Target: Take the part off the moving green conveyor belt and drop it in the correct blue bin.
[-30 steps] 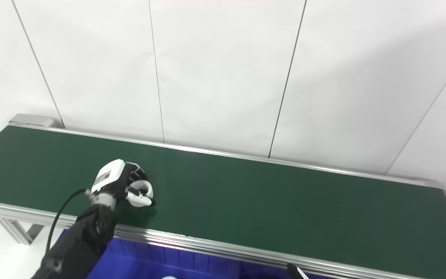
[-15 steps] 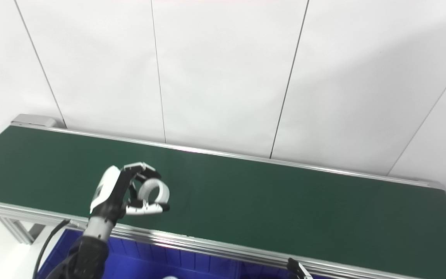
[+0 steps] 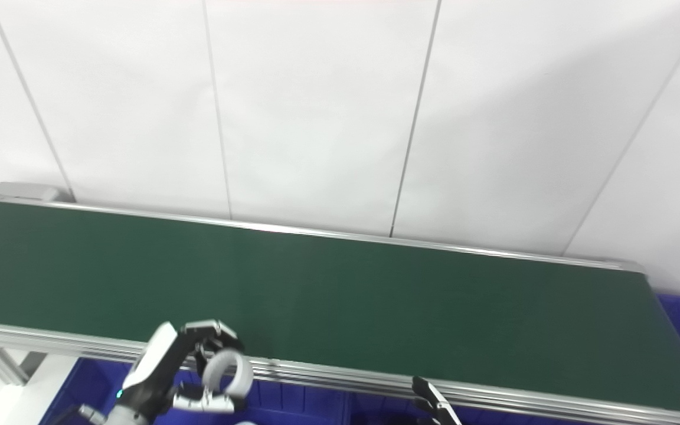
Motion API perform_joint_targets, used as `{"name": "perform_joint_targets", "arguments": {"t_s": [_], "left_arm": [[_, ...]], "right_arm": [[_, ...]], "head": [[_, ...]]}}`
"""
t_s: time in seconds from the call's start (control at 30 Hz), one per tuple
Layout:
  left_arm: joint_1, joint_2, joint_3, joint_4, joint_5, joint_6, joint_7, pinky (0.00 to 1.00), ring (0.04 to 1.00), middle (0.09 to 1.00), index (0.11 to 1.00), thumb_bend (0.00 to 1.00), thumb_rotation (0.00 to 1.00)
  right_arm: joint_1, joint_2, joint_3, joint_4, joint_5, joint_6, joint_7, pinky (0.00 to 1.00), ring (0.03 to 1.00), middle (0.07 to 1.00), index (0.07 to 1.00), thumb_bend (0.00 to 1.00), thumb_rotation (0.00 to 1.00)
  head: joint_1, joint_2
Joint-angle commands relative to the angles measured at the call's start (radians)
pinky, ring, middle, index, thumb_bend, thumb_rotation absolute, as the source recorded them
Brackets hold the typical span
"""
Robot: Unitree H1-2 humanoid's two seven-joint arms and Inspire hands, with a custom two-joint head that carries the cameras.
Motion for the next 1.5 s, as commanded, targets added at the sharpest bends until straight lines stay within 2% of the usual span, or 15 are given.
{"name": "perform_joint_targets", "arguments": {"t_s": [0.0,0.1,0.13,0.33,0.4,0.53,0.77,0.9,1.03,1.07,1.1,1.13,1.2,1.3,1.47], "left_arm": [[-0.004,0.017,-0.001,-0.052,-0.010,-0.021,-0.029,0.29,0.397,0.508,0.482,0.49,0.00],[0.012,0.028,-0.020,-0.072,0.011,0.001,-0.084,0.34,0.424,0.501,0.481,0.50,0.00],[0.015,0.030,-0.024,-0.078,0.016,0.005,-0.098,0.35,0.428,0.502,0.478,0.50,0.00],[0.017,0.044,-0.053,-0.106,0.037,0.045,-0.188,0.32,0.410,0.509,0.478,0.50,0.00],[0.013,0.051,-0.060,-0.113,0.038,0.057,-0.217,0.33,0.419,0.509,0.477,0.50,0.00],[0.006,0.060,-0.066,-0.123,0.057,0.074,-0.249,0.33,0.431,0.505,0.476,0.50,0.00],[-0.004,0.070,-0.088,-0.160,0.130,0.141,-0.306,0.31,0.417,0.503,0.487,0.50,0.00],[-0.022,0.089,-0.126,-0.194,0.230,0.217,-0.382,0.32,0.432,0.489,0.500,0.50,0.00],[-0.030,0.095,-0.140,-0.209,0.278,0.244,-0.418,0.40,0.461,0.480,0.515,0.50,0.00],[-0.031,0.094,-0.140,-0.208,0.285,0.245,-0.418,0.44,0.466,0.604,0.508,0.49,0.00],[-0.028,0.091,-0.137,-0.210,0.291,0.248,-0.414,0.46,0.468,0.668,0.504,0.49,0.00],[-0.026,0.088,-0.135,-0.211,0.296,0.251,-0.411,0.52,0.597,0.765,0.693,0.55,0.00],[-0.016,0.078,-0.123,-0.210,0.298,0.245,-0.385,0.59,0.715,0.860,0.851,0.62,0.00],[-0.005,0.063,-0.105,-0.206,0.303,0.244,-0.350,0.62,0.769,0.931,0.941,0.66,0.00],[0.004,0.053,-0.090,-0.200,0.298,0.238,-0.328,0.64,0.806,0.981,0.993,0.66,0.06]], "right_arm": [[-0.002,0.007,0.001,-0.051,0.009,0.015,0.004,0.75,0.846,0.891,0.910,0.74,0.48],[-0.006,0.008,0.002,-0.071,0.013,0.041,0.012,0.75,0.849,0.892,0.912,0.75,0.49],[-0.006,0.009,0.002,-0.080,0.012,0.052,0.015,0.75,0.849,0.893,0.912,0.76,0.51],[-0.008,0.010,-0.005,-0.113,0.015,0.088,0.024,0.76,0.843,0.884,0.909,0.77,0.52],[-0.011,0.010,-0.009,-0.127,0.024,0.105,0.028,0.76,0.841,0.881,0.909,0.77,0.51],[-0.016,0.007,-0.010,-0.149,0.030,0.140,0.040,0.76,0.842,0.878,0.911,0.78,0.52],[-0.020,0.008,-0.013,-0.177,0.038,0.176,0.051,0.76,0.841,0.871,0.909,0.80,0.53],[-0.020,0.005,-0.012,-0.188,0.034,0.184,0.053,0.76,0.845,0.873,0.912,0.81,0.55],[-0.020,0.004,-0.011,-0.195,0.034,0.193,0.054,0.77,0.849,0.877,0.913,0.82,0.56],[-0.020,0.004,-0.011,-0.196,0.033,0.194,0.054,0.76,0.847,0.876,0.913,0.82,0.56],[-0.020,0.005,-0.010,-0.197,0.031,0.193,0.053,0.76,0.846,0.875,0.914,0.82,0.56],[-0.019,0.005,-0.010,-0.198,0.030,0.193,0.052,0.76,0.844,0.874,0.913,0.82,0.56],[-0.017,0.008,-0.009,-0.203,0.029,0.197,0.052,0.76,0.844,0.873,0.912,0.82,0.56],[-0.017,0.007,-0.007,-0.204,0.034,0.194,0.054,0.76,0.847,0.875,0.914,0.80,0.54],[-0.017,0.009,-0.006,-0.201,0.035,0.193,0.051,0.76,0.849,0.876,0.912,0.81,0.54]], "head": [[0.000,-0.001],[-0.008,0.044],[-0.008,0.046],[-0.004,0.104],[-0.018,0.140],[-0.037,0.169],[-0.038,0.198],[-0.039,0.208],[-0.040,0.211],[-0.040,0.211],[-0.041,0.209],[-0.041,0.209],[-0.042,0.209],[-0.042,0.208],[-0.046,0.204]]}}
